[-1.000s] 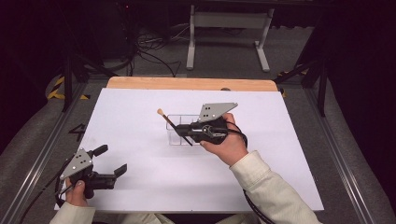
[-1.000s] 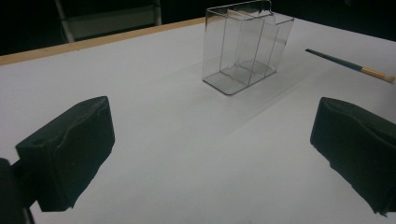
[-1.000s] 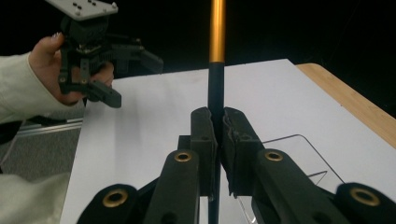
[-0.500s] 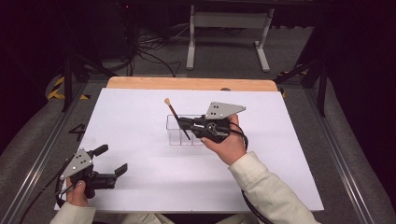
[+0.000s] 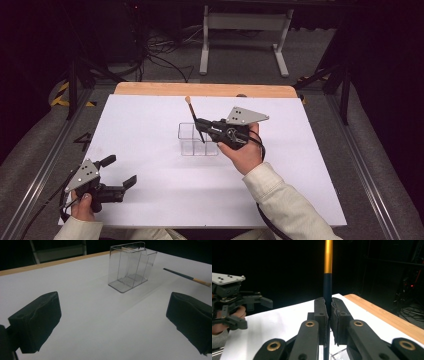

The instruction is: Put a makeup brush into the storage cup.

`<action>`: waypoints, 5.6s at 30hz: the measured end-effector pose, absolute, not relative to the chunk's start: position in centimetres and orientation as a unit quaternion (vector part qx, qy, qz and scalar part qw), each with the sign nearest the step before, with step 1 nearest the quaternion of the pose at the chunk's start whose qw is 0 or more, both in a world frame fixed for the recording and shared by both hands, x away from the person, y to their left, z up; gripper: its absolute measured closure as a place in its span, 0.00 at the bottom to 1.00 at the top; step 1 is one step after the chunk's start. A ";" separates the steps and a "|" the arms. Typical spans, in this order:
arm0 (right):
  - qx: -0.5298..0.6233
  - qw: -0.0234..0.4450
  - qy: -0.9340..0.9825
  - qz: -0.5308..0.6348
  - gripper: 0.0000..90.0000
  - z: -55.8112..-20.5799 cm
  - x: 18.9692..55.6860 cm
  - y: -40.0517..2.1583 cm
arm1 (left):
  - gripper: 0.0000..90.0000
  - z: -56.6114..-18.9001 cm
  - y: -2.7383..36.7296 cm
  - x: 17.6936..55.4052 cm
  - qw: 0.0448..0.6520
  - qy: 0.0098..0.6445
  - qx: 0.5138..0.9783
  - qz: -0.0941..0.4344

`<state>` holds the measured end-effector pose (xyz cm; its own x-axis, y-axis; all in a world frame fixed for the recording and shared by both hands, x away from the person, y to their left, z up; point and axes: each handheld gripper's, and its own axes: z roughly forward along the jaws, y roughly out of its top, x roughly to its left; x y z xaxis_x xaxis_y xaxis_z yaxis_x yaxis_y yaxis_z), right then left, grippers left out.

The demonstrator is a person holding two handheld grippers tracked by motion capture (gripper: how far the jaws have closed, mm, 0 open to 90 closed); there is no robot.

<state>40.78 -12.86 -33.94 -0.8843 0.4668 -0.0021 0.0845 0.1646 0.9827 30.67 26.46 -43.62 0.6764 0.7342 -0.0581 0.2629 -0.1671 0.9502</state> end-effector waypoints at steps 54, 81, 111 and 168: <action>0.243 0.217 0.707 0.628 0.93 -36.5 44.6 -11.2 | 0.01 -43.7 26.5 30.8 0.544 0.334 0.740 0.211; 0.278 0.189 0.724 0.602 0.93 -39.0 44.9 -11.3 | 0.01 -43.9 26.3 30.8 0.542 0.337 0.741 0.208; 0.270 0.200 0.728 0.598 0.48 -37.4 44.0 -12.3 | 0.01 -43.9 26.3 30.8 0.541 0.336 0.743 0.207; 0.308 0.213 0.746 0.551 0.09 -30.8 39.7 -25.8 | 0.01 -43.8 25.4 31.8 0.538 0.326 0.751 0.200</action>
